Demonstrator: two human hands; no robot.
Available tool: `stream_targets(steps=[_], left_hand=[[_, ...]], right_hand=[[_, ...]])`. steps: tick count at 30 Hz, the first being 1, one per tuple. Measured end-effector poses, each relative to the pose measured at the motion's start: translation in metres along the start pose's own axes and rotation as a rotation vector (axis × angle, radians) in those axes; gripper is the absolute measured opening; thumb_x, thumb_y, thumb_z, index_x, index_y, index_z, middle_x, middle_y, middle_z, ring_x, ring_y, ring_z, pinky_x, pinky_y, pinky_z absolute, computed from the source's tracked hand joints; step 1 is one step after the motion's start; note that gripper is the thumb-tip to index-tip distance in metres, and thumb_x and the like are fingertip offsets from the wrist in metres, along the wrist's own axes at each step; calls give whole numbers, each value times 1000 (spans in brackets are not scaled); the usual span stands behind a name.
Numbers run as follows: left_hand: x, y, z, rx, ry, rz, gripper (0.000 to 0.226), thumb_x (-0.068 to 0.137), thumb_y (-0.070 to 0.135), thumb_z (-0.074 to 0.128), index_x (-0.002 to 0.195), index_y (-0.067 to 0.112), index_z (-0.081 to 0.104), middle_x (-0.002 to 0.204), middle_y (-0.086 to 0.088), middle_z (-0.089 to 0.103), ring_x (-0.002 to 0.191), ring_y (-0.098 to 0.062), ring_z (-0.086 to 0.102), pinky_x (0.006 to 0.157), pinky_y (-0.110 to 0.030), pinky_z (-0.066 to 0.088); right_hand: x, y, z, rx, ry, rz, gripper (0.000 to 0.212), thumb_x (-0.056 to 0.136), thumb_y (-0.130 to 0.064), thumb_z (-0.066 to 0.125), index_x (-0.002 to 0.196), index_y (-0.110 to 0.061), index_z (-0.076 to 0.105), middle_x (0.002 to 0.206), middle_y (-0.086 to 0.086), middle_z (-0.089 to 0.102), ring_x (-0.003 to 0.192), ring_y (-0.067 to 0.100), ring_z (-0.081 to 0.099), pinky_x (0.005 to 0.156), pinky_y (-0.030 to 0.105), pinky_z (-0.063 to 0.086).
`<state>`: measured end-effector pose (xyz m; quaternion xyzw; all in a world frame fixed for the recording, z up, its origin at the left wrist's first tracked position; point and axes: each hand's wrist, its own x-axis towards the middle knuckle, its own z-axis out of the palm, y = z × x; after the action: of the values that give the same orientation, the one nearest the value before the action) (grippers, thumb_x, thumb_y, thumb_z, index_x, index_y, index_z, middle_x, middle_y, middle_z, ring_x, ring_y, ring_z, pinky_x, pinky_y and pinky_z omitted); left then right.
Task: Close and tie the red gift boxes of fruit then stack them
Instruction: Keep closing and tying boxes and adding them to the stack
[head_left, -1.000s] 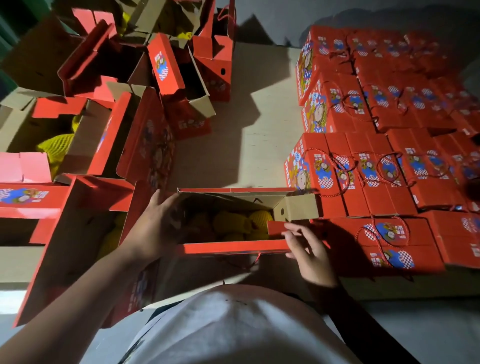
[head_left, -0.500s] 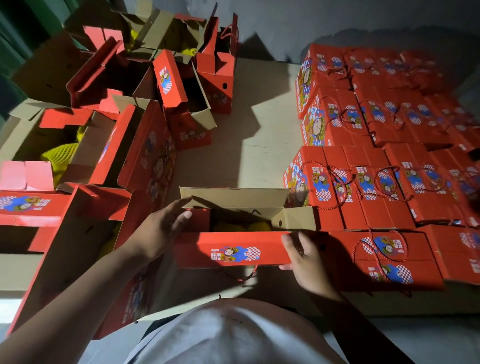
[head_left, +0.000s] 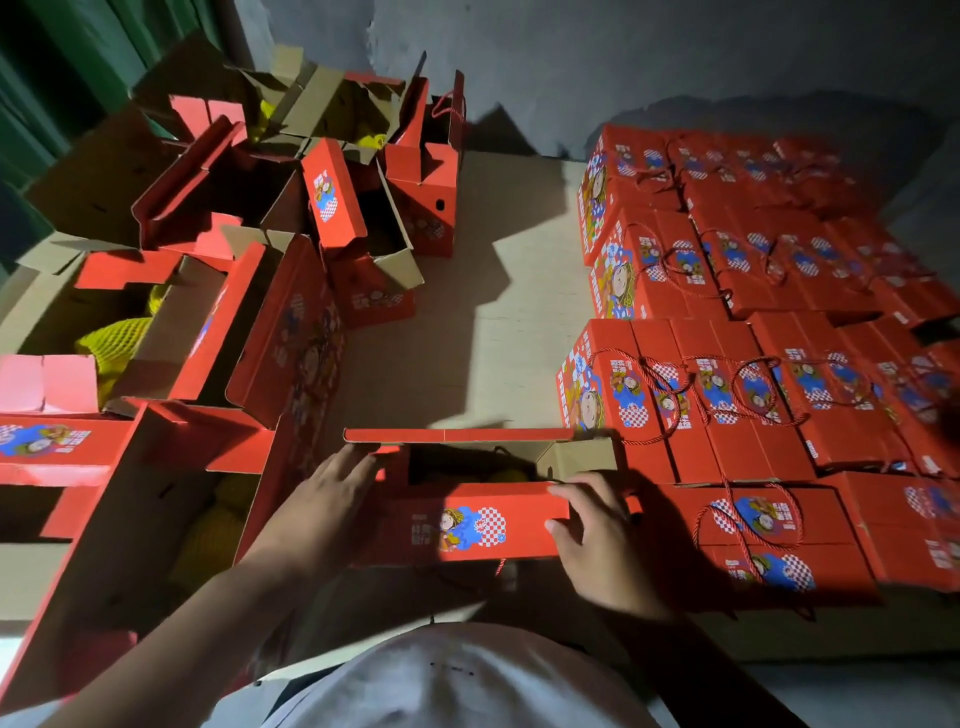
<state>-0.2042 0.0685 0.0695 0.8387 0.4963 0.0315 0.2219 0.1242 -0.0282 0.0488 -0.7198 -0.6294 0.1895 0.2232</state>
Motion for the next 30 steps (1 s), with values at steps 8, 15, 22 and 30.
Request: stream_targets(steps=[8, 15, 22, 30], left_hand=[[-5, 25, -1, 264, -192, 5, 83, 86, 65, 56, 156, 30, 30, 157, -2, 22, 147, -25, 23, 110, -45, 41], [-15, 33, 0, 498, -233, 43, 107, 29, 50, 97, 125, 10, 72, 121, -18, 67, 105, -36, 69, 66, -45, 63], [-11, 28, 14, 349, -230, -32, 86, 89, 42, 56, 161, 24, 14, 157, -4, 26, 144, -29, 29, 108, -43, 41], [-22, 22, 19, 339, -135, 15, 78, 64, 36, 83, 137, 17, 61, 133, -5, 59, 120, -32, 61, 77, -43, 59]], right_hand=[[0, 4, 11, -180, -269, -72, 103, 66, -55, 81, 153, -13, 43, 153, 3, 40, 140, 22, 25, 121, 36, 25], [3, 3, 15, -340, -322, -95, 90, 85, -46, 71, 160, -29, 25, 162, -8, 25, 149, 24, 20, 125, 34, 19], [4, 0, 8, -185, -276, -118, 86, 76, -36, 83, 151, -22, 42, 155, -5, 34, 138, 20, 41, 114, 24, 27], [1, 0, 5, -70, -282, -73, 88, 76, -28, 87, 153, -16, 45, 155, -5, 41, 141, 13, 42, 109, 0, 10]])
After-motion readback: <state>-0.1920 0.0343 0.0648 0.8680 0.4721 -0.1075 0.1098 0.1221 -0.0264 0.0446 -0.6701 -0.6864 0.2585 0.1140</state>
